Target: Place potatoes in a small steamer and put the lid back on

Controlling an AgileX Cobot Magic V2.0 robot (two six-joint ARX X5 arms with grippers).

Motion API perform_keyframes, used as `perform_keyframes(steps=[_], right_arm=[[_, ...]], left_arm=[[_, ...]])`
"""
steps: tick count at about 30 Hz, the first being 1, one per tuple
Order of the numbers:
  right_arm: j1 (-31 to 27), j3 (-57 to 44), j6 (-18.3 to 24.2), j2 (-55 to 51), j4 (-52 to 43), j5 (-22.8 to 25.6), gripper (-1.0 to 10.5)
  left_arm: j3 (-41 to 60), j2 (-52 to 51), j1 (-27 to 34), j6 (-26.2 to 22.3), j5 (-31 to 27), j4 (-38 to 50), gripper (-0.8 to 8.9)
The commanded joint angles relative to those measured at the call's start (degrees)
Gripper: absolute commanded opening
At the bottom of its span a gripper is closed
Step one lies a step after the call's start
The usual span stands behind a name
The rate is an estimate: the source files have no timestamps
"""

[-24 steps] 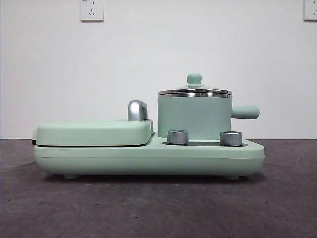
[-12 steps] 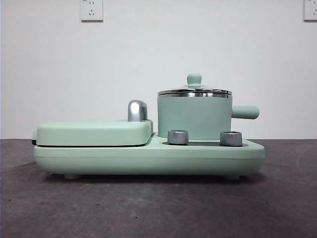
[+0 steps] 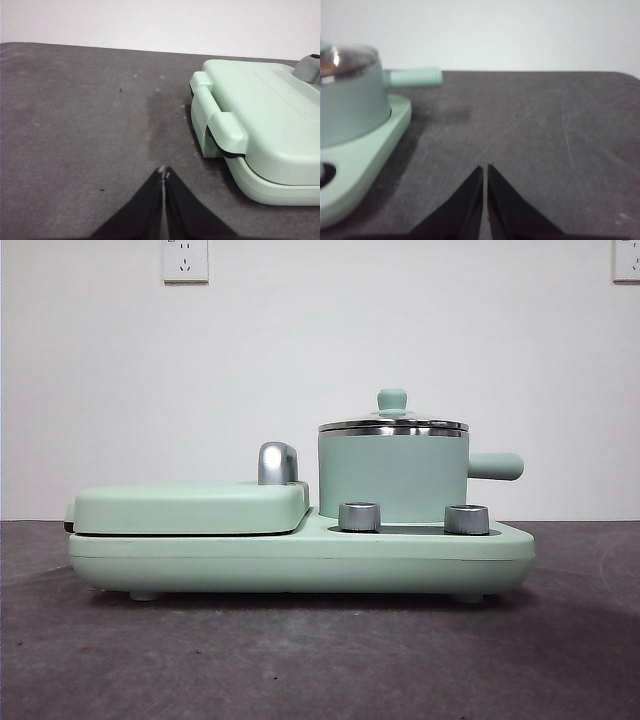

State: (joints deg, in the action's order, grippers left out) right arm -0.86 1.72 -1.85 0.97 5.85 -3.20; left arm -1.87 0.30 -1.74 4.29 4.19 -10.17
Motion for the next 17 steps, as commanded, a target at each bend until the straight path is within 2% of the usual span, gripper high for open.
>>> perform_keyframes(steps=[1,6,10,17], right_arm=[[0.33,-1.05,0.85,-0.76,1.05,-0.11,0.1],[0.35,-1.05,1.51,-0.76,4.11,-0.17,0.1],[0.35,-1.05,2.95,-0.76,4.22,0.17,0.1],[0.28,-1.05,2.93,-0.76,3.17,0.44,0.1]], left_arm=[[1.14,-0.11,0.02,0.48,-0.35,-0.44,0.07],[1.09,-0.11,0.00,0.48,-0.35,-0.50,0.07],[1.09,-0.11,0.02,0.48,-0.35,-0.50,0.07],[1.09,-0.11,0.02,0.48,-0.35,-0.50,0.07]])
